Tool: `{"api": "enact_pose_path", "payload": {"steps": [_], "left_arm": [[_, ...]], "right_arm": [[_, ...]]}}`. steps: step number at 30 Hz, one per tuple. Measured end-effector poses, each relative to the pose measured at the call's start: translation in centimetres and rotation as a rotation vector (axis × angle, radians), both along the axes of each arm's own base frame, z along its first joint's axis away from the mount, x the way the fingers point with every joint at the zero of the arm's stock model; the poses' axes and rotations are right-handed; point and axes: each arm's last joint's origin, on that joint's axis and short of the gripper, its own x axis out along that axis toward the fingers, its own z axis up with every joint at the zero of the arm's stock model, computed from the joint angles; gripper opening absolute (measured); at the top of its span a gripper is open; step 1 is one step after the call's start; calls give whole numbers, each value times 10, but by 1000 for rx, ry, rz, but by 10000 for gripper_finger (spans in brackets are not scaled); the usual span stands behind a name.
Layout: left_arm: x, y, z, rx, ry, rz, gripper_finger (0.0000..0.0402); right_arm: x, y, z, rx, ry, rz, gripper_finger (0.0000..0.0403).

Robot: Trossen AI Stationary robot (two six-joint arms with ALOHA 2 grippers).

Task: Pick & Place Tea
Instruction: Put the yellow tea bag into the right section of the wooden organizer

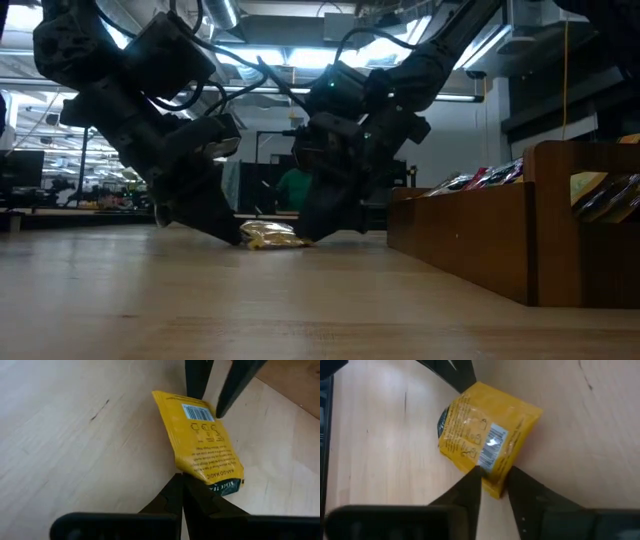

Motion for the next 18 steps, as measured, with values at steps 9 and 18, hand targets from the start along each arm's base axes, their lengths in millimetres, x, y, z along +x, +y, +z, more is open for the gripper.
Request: {"api": "enact_pose_path", "payload": {"steps": [9,18], "left_arm": [[0,0,1,28,-4,-14,2],[0,-1,0,12,23,-94,7]], "right_arm": [[1,-1,-1,-40,-21,7,9],[-3,-5,3,-53,-5,17,6]]}}
